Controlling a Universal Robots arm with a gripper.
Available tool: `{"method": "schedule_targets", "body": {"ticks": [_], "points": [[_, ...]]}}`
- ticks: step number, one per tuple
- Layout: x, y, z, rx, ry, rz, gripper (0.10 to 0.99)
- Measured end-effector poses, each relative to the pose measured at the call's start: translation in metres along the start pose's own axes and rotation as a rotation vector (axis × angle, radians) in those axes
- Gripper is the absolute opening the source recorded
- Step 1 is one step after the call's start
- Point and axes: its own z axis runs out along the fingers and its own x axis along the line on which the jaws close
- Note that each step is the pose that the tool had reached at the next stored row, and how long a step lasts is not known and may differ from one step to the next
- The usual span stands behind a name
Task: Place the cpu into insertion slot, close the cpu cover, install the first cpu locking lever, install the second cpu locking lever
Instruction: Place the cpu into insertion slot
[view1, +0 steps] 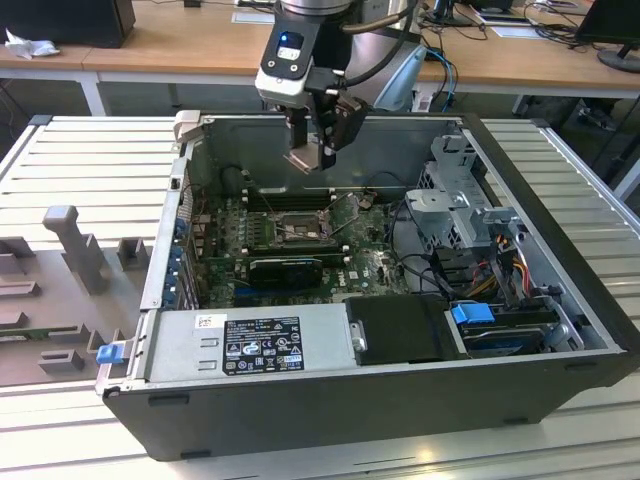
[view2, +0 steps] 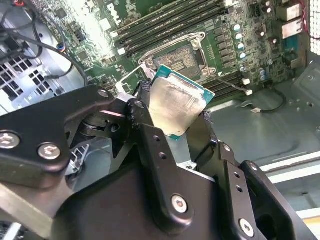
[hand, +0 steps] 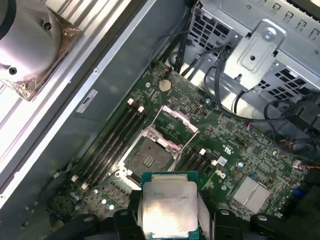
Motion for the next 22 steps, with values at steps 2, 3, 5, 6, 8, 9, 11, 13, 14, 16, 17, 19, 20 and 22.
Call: {"method": "schedule_targets", "body": {"ticks": [2,3,5,6,8,9,11,13,14,16,17,19,20,22], "points": [[0.0,0.0,0.0004,0.0,-0.0019,0.023,0.533],[0.0,-0.0001,0.0006,-0.001,-0.0027,0.033,0.533],[0.0,-0.0001,0.0012,-0.001,-0.0046,0.056,0.533],[0.0,-0.0001,0.0015,-0.002,-0.0058,0.071,0.533],[0.0,-0.0002,0.0021,-0.002,-0.0087,0.106,0.533],[-0.0001,-0.0002,0.0025,-0.003,-0.0104,0.127,0.533],[-0.0001,-0.0003,0.0033,-0.004,-0.0148,0.18,0.533],[-0.0001,-0.0003,0.0039,-0.005,-0.0182,0.221,0.533],[-0.0001,-0.0003,0.0041,-0.005,-0.0198,0.24,0.533],[-0.0001,-0.0004,0.0046,-0.006,-0.0227,0.275,0.533],[-0.0001,-0.0004,0.0048,-0.007,-0.0244,0.296,0.533],[-0.0001,-0.0004,0.0053,-0.008,-0.0281,0.341,0.533],[-0.0001,-0.0005,0.0057,-0.008,-0.0299,0.363,0.533],[-0.0002,-0.0006,0.0072,-0.009,-0.0333,0.403,0.533]]}}
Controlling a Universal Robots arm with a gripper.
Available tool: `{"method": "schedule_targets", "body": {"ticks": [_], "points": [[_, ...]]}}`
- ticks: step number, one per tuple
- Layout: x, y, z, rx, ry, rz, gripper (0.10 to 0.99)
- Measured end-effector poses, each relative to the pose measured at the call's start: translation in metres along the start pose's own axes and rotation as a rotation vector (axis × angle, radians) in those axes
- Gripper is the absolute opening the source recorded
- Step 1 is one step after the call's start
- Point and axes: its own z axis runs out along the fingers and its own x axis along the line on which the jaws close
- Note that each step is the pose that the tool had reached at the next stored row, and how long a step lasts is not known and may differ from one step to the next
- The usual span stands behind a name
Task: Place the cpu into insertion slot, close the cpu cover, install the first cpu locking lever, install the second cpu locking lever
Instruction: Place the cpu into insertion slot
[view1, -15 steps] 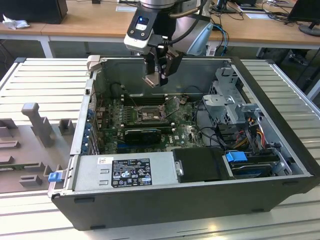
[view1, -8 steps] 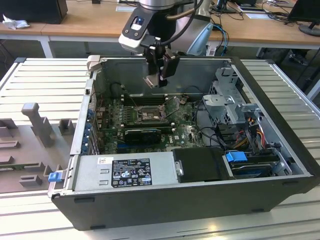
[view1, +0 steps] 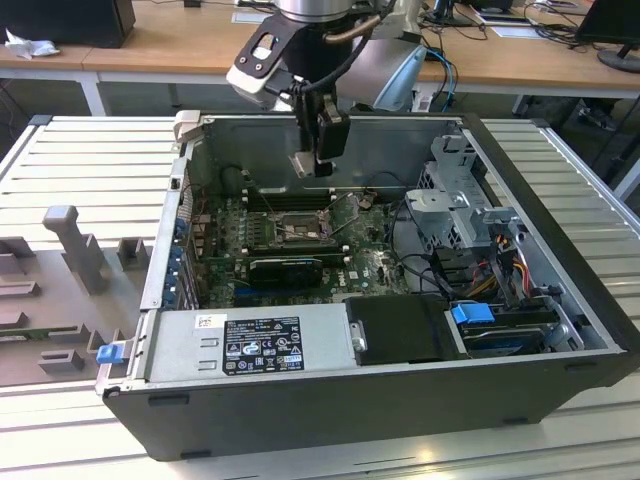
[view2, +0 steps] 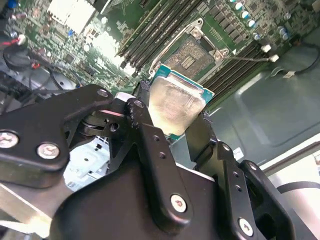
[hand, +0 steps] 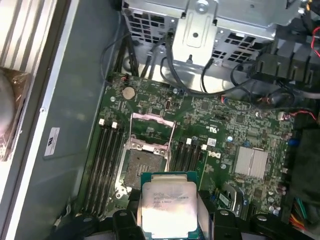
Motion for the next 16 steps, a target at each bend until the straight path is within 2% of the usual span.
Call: {"method": "schedule_targets", "body": {"ticks": [4,9,16], "points": [[-0.0002,-0.0006,0.0065,0.0,-0.0007,0.009,0.533],[-0.0004,-0.0007,0.0122,-0.004,-0.0128,0.157,0.533],[-0.0006,-0.0015,0.0215,-0.004,-0.0139,0.167,0.533]]}}
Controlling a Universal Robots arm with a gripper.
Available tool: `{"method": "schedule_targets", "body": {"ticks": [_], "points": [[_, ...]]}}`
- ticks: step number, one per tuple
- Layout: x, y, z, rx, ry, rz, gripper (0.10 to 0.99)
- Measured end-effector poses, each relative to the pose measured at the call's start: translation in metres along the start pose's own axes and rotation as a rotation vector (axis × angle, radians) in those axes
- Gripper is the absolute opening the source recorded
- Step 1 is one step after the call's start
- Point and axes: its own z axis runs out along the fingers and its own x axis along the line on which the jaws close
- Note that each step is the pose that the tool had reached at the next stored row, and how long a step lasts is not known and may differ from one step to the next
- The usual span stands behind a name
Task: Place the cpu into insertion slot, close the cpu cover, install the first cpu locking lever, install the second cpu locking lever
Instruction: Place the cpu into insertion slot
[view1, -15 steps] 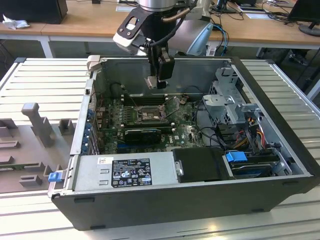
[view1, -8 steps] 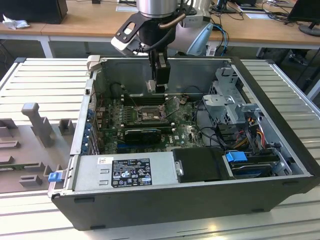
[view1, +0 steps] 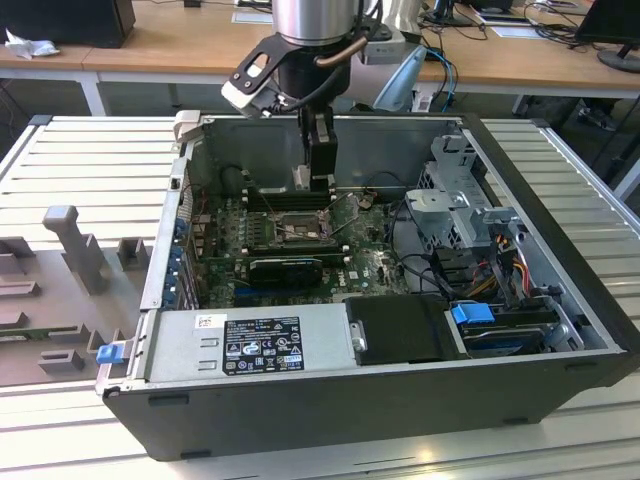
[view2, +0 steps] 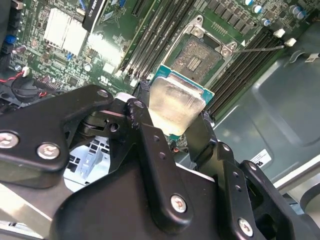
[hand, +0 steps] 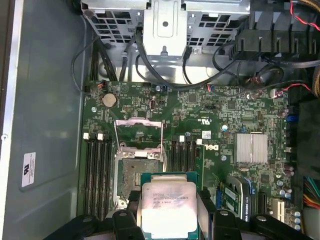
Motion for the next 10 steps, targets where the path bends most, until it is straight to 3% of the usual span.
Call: {"method": "schedule_targets", "body": {"ticks": [10], "points": [[-0.0001,-0.0006,0.0074,0.001,-0.0002,0.005,0.533]]}}
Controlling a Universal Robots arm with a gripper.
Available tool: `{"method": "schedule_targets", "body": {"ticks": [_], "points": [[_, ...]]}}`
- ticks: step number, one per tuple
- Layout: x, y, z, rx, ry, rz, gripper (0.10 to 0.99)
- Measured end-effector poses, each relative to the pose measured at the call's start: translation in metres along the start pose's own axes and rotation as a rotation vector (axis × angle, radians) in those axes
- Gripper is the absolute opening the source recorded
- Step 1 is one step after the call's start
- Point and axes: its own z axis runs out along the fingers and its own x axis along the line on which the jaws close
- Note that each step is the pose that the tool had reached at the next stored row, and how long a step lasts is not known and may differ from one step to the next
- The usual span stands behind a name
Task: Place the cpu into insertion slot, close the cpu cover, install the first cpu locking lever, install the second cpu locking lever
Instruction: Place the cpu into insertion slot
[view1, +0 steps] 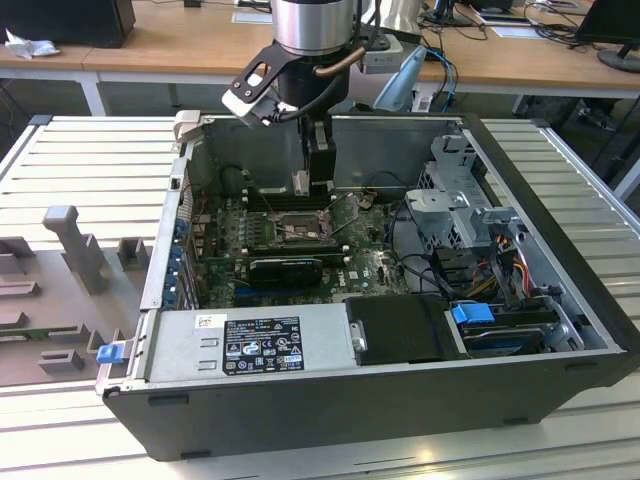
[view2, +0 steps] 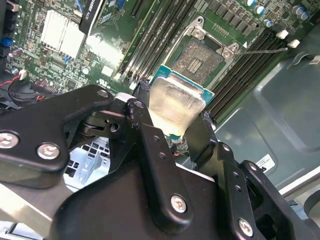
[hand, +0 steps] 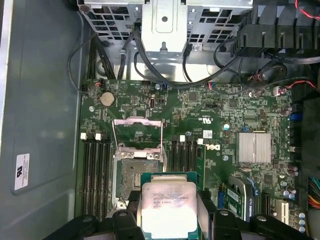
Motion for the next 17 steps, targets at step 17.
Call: {"method": "schedule_targets", "body": {"ticks": [17], "points": [[0.0026,-0.0011,0.0143,0.005,-0.0007,0.011,0.533]]}}
